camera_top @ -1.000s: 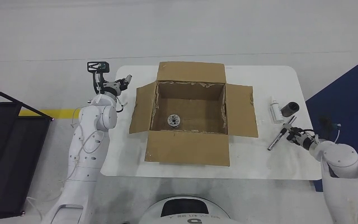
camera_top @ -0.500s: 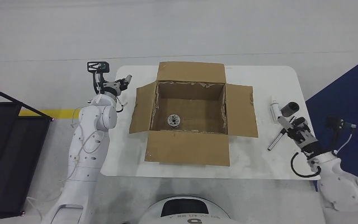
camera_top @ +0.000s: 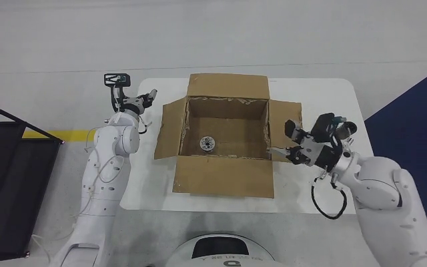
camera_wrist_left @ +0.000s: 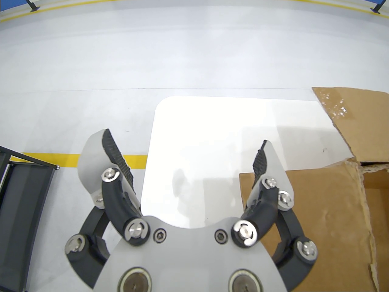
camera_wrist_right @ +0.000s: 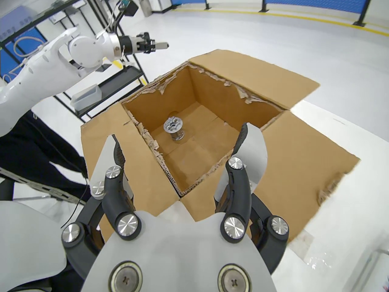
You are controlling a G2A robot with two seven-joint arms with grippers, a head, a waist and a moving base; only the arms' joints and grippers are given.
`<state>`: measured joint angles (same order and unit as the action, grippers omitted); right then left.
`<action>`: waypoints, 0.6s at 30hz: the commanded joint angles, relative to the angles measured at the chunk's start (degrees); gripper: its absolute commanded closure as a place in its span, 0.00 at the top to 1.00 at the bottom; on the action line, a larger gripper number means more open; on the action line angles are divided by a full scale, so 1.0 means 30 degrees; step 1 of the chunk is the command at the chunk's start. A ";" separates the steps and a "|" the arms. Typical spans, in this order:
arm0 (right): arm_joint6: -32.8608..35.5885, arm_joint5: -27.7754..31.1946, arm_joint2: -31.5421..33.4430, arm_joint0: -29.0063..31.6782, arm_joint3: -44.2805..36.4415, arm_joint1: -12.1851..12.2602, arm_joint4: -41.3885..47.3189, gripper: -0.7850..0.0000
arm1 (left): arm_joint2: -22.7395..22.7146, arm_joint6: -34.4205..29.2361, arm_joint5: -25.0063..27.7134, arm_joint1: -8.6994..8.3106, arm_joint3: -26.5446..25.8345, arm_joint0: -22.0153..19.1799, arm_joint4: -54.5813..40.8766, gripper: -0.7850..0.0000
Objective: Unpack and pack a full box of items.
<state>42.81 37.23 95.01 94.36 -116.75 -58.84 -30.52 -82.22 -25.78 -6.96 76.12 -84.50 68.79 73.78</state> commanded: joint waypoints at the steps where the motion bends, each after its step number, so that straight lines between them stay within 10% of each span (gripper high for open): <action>1: 0.0280 0.0002 -0.0077 -0.0210 0.0052 0.0010 0.0001 1.00 | -0.0006 0.0000 0.0000 0.0000 -0.0001 0.0001 -0.0002 1.00; 10: 0.0231 0.0231 -0.0199 -0.0220 -0.0042 0.0009 0.0082 1.00 | -0.0006 0.0000 0.0000 0.0000 -0.0001 0.0001 -0.0002 1.00; 18: 0.5080 -0.0600 -0.7985 -0.6755 0.0906 -0.0373 -0.2091 1.00 | -0.0006 0.0000 0.0000 0.0000 -0.0001 0.0001 -0.0002 1.00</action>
<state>55.75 35.99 76.41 79.25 -115.63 -59.52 -36.81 -82.22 -25.78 -6.96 76.12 -84.50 68.79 73.78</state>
